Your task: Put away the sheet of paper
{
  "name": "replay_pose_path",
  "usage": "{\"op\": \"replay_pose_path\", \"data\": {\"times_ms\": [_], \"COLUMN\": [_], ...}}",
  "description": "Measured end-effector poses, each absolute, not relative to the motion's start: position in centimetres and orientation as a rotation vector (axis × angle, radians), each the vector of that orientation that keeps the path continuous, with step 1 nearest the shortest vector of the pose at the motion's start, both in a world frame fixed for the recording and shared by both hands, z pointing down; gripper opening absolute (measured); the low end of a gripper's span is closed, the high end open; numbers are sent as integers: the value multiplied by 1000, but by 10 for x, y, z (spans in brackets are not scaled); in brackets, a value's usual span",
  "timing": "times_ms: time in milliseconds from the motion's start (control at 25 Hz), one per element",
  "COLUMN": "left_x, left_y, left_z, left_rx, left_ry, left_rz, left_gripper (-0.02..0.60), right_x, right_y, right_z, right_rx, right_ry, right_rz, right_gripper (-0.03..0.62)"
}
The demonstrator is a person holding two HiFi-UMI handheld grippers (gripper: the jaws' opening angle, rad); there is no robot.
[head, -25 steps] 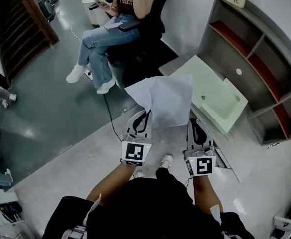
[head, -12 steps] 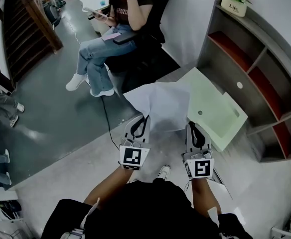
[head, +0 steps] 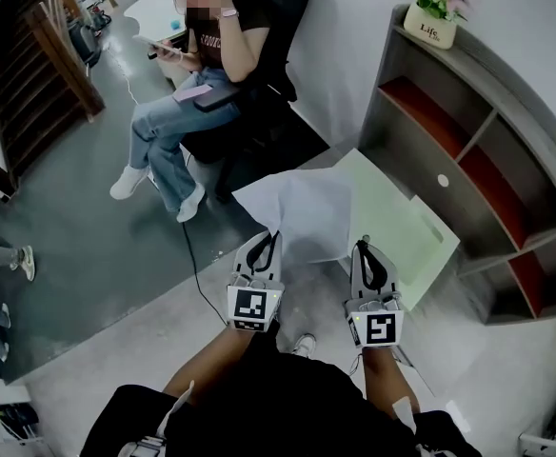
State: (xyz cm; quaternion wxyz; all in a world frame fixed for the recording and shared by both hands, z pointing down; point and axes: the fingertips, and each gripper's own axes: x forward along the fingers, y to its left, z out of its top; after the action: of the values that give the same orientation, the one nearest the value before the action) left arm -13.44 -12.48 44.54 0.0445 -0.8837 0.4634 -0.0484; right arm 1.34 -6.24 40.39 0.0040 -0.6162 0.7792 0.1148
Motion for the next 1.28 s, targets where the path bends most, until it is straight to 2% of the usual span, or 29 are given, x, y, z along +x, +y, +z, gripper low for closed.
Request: {"op": "replay_pose_path", "data": {"times_ms": [640, 1280], "left_x": [-69, -11], "left_y": [-233, -299], "left_z": [456, 506], "left_rx": [-2866, -3005], "left_ry": [1109, 774], "left_rz": [-170, -337], "left_gripper": [14, 14], "right_x": [52, 94], "right_y": [-159, -169], "right_z": [409, 444], "right_rx": [-2160, -2550], "right_ry": [2237, 2005], "right_rz": [300, 205], "right_gripper": [21, 21]}}
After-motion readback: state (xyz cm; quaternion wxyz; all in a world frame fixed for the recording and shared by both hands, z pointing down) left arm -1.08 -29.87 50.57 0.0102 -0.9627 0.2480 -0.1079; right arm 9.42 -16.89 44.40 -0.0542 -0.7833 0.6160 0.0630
